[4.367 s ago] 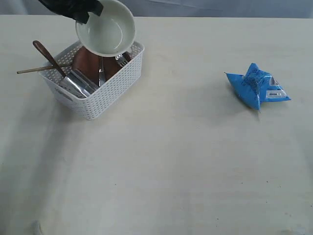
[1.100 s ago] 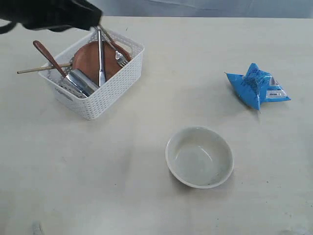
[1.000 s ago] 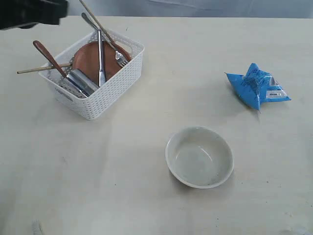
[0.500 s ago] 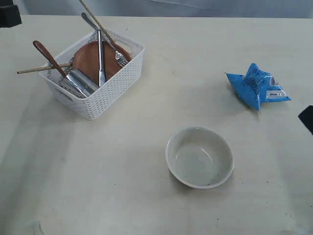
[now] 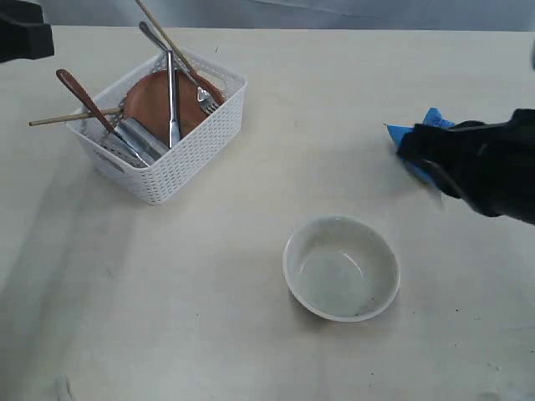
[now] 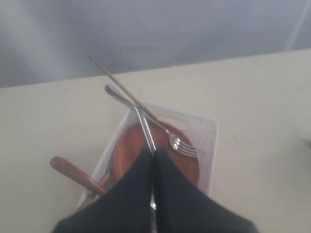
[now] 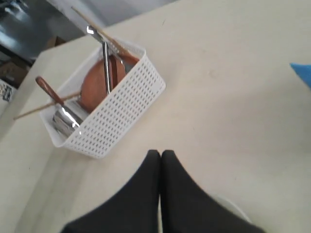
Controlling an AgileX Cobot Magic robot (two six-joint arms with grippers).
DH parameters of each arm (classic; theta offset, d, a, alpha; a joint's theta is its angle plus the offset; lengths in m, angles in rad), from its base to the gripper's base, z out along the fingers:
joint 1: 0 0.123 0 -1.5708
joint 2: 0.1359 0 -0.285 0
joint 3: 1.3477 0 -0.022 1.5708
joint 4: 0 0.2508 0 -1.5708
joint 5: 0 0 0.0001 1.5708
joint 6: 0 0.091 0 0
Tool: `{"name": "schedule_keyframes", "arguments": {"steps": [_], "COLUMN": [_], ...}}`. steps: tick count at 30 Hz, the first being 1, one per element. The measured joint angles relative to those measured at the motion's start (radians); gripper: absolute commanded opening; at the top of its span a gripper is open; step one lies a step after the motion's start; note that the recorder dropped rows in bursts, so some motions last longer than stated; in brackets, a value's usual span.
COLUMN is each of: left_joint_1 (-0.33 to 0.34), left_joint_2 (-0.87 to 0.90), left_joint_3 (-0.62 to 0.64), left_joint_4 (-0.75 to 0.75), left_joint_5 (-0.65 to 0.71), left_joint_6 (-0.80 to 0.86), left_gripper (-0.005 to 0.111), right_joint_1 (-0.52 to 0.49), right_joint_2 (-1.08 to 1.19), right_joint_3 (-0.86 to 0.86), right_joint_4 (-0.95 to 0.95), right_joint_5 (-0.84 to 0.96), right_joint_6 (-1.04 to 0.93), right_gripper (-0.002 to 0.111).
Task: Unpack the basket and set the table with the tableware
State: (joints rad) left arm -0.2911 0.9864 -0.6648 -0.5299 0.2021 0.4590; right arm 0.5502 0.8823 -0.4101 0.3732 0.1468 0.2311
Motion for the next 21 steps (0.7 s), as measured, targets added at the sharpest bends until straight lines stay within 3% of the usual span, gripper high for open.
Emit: {"name": "schedule_keyframes", "arguments": {"steps": [4,10,14,18,21], "left_joint_1": [0.000,0.000,-0.005,-0.067,-0.131], "left_joint_2": [0.051,0.283,0.494,0.658,0.739], "left_joint_3": [-0.077,-0.293,-0.472,-0.690,-0.824], "left_joint_4": [0.044,0.051,0.097,0.384,0.716], "left_joint_5": [0.137,0.288,0.426,0.645,0.789], "left_joint_6": [-0.003,-0.044,-0.128,-0.233,-0.381], "left_gripper": [0.005,0.041,0.042,0.042,0.042], "right_joint_1": [0.051,0.065,0.065,0.065,0.065], "right_joint_2": [0.097,0.144,0.144,0.144,0.144], "right_joint_3": [-0.015,-0.015,-0.015,-0.015,-0.015], "right_joint_4": [0.003,0.003,0.003,0.003,0.001], "right_joint_5": [0.022,0.036,0.036,0.036,0.036], "right_joint_6": [-0.031,-0.044,-0.046,-0.046,-0.046], "right_gripper": [0.000,0.000,0.000,0.000,0.000]}}
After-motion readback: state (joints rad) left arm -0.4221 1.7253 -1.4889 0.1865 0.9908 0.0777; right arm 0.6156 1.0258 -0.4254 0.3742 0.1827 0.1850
